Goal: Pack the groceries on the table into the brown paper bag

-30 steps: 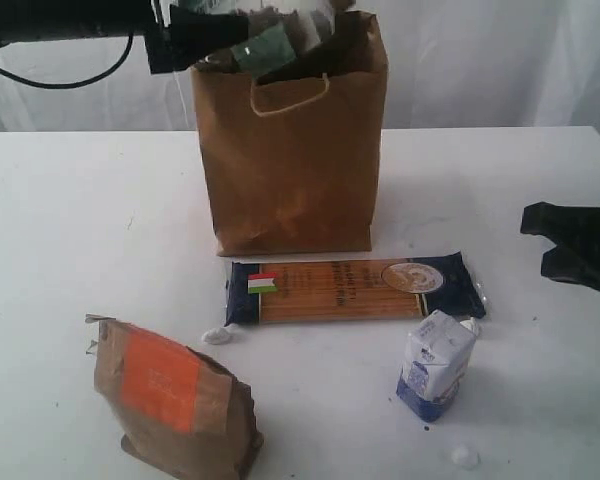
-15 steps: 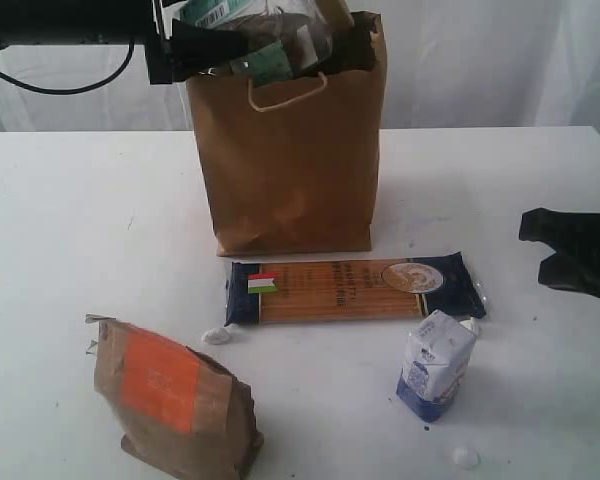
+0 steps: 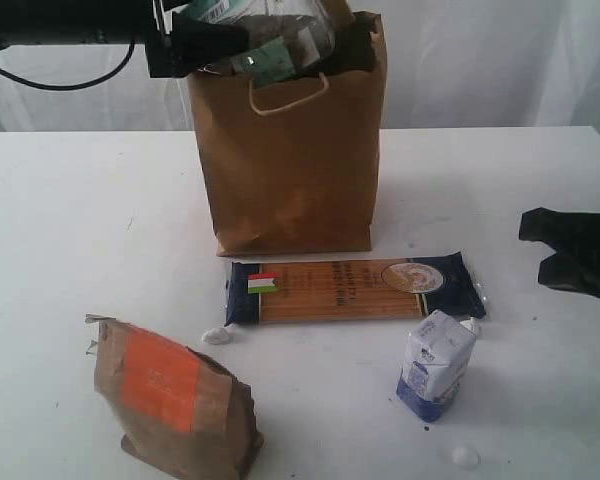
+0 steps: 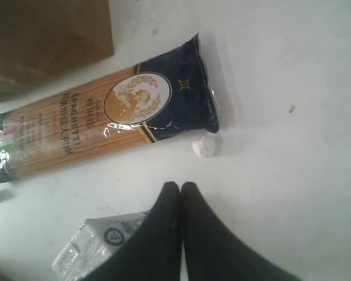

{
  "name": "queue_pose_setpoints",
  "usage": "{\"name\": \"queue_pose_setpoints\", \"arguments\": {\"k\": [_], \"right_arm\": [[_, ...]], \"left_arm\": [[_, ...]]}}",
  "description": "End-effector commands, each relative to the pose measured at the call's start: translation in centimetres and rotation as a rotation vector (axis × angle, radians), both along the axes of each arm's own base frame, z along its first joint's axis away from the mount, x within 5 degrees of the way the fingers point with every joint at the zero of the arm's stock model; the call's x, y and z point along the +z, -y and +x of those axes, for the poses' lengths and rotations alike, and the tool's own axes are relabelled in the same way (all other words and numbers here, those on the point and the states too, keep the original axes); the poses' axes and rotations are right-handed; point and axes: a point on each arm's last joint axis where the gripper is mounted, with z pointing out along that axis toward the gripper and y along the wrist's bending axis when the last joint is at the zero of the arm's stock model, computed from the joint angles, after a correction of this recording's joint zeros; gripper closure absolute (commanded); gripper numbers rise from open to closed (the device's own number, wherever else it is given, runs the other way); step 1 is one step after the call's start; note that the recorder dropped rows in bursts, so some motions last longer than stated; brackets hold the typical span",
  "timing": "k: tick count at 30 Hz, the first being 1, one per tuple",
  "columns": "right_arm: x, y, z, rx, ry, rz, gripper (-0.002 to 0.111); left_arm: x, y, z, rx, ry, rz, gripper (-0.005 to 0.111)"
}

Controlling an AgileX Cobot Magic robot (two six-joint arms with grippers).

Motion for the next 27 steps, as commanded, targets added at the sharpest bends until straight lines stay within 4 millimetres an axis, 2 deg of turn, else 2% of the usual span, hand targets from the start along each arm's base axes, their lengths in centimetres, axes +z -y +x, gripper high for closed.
{"name": "queue_pose_setpoints", "arguments": {"k": [1, 4, 10, 12, 27], "right_arm": [[-0.13, 0.13, -0.07, -0.005, -0.007, -0.001, 0.108], [-0.14, 0.12, -0.09, -0.004, -0.009, 0.000, 0.108], [-0.14, 0.12, -0.09, -0.004, -0.009, 0.000, 0.108], [-0.14, 0.12, -0.09, -0.004, -0.009, 0.000, 0.108], [-0.20, -0.04, -0.24, 0.001, -0.030, 0.019, 0.108]], "left_arm": [[1.22, 0.16, -0.40, -0.014, -0.054, -0.069, 0.043], [1.34, 0.12, -0.27, 0.001, -0.059, -0.084, 0.040], [1.23, 0.07, -0.06, 0.026, -0.097, -0.082, 0.013], [1.21, 0.04, 0.06, 0.040, -0.097, -0.081, 0.008], [1.15, 0.05, 0.04, 0.038, -0.125, -0.081, 0.007]]}}
